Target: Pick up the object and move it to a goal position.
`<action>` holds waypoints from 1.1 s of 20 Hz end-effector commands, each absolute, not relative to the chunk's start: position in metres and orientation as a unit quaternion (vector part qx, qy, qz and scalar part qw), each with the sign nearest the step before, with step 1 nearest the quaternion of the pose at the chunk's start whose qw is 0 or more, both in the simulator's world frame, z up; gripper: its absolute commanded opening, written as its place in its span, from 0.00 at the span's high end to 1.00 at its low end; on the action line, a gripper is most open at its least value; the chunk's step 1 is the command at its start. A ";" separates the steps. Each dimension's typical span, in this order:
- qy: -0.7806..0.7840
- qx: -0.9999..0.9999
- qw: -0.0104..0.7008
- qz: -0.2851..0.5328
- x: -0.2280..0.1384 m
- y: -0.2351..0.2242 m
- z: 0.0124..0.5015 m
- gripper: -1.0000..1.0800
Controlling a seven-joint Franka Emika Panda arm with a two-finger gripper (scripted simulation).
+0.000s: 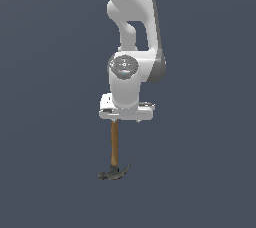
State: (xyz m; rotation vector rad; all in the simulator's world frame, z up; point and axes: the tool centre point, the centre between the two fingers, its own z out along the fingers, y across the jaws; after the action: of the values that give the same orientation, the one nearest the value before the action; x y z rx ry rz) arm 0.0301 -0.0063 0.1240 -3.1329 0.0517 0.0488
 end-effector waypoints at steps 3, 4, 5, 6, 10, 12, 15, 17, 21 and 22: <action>0.029 -1.000 0.003 0.009 0.050 -0.021 0.100 0.04; 0.031 -0.999 0.002 0.008 0.053 -0.024 0.095 0.04; 0.033 -0.999 0.002 0.006 0.056 -0.027 0.091 0.04; 0.035 -0.999 0.002 0.005 0.059 -0.029 0.087 0.04; 0.041 -0.999 0.001 0.002 0.067 -0.037 0.074 0.04; 0.042 -0.999 0.000 0.001 0.069 -0.039 0.070 0.04; 0.044 -0.999 0.000 0.000 0.071 -0.041 0.067 0.04; 0.044 -0.999 0.000 0.001 0.070 -0.041 0.067 0.04; 0.044 -0.999 0.000 0.001 0.070 -0.041 0.061 0.04; 0.044 -0.999 0.000 0.001 0.070 -0.041 0.058 0.04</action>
State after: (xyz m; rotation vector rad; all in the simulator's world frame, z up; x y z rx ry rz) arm 0.0704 -0.0407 0.0624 -3.1385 0.1367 0.0007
